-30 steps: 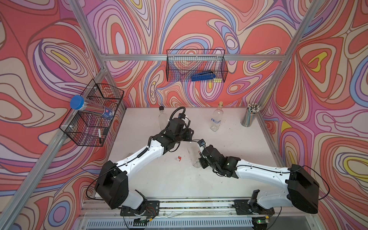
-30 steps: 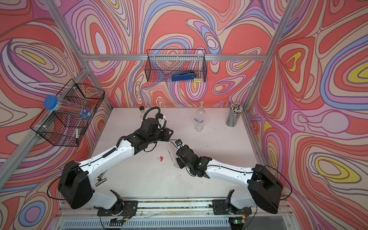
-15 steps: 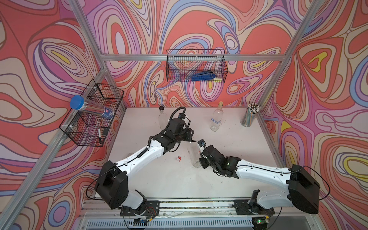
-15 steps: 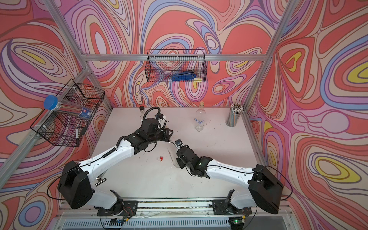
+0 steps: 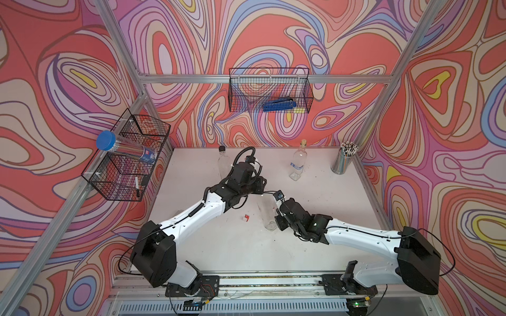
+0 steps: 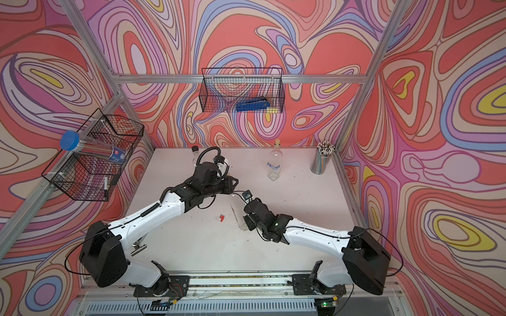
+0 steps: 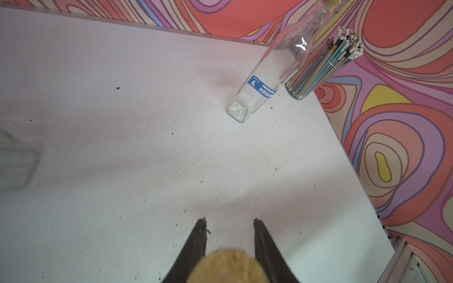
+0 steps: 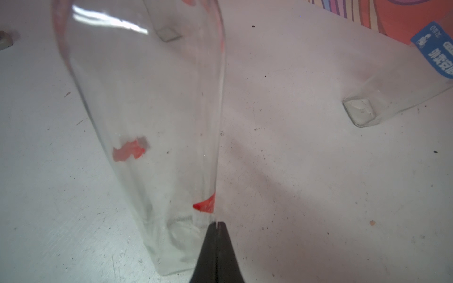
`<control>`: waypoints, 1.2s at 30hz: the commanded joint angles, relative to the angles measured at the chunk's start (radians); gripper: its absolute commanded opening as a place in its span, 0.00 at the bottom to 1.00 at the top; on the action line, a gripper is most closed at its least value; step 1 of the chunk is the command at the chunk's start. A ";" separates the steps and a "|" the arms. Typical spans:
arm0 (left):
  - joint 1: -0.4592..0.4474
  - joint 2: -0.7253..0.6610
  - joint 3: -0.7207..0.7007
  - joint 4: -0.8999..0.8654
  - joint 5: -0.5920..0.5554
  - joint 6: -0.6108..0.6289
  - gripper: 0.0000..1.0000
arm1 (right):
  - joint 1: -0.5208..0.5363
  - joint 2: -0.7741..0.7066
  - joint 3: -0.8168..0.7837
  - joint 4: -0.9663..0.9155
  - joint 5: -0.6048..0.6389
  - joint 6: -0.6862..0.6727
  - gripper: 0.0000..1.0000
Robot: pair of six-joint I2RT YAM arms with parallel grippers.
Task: Remove the label from the bottle
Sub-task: Tear open the label from the bottle.
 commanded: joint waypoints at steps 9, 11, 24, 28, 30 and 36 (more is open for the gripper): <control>0.000 0.006 -0.026 -0.136 -0.044 0.091 0.00 | -0.019 -0.014 0.005 -0.006 0.001 -0.010 0.00; 0.000 0.006 -0.026 -0.136 -0.044 0.092 0.00 | -0.020 -0.010 0.005 -0.006 0.001 -0.011 0.00; 0.000 -0.007 -0.042 -0.120 -0.035 0.095 0.00 | -0.031 0.003 0.000 0.004 0.001 -0.013 0.00; 0.000 -0.010 -0.044 -0.114 -0.031 0.097 0.00 | -0.035 0.009 0.005 0.008 -0.005 -0.016 0.00; 0.000 -0.011 -0.045 -0.113 -0.028 0.098 0.00 | -0.036 0.012 0.004 0.011 -0.008 -0.017 0.00; 0.000 -0.013 -0.053 -0.109 -0.026 0.098 0.00 | -0.040 0.017 0.002 0.017 -0.011 -0.019 0.00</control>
